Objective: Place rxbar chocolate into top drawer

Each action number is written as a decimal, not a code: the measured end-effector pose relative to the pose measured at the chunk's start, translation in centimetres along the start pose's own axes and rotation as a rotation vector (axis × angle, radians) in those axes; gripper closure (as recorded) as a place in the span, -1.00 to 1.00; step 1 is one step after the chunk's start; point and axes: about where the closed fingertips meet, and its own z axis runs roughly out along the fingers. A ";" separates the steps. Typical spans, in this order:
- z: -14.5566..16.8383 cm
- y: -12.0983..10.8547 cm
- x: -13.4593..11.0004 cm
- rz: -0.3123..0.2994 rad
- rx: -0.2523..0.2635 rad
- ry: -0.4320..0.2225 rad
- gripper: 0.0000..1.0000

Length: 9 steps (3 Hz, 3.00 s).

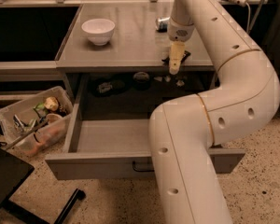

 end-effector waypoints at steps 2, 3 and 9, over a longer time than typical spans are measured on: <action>-1.9 0.0 0.4 0.014 0.021 0.026 -0.64; -1.9 0.0 0.4 0.014 0.021 0.026 -0.17; -12.0 2.4 4.6 -0.092 0.134 -0.098 1.00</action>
Offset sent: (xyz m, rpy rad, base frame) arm -0.0035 -0.0044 0.0140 -0.0184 -0.0122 -0.0167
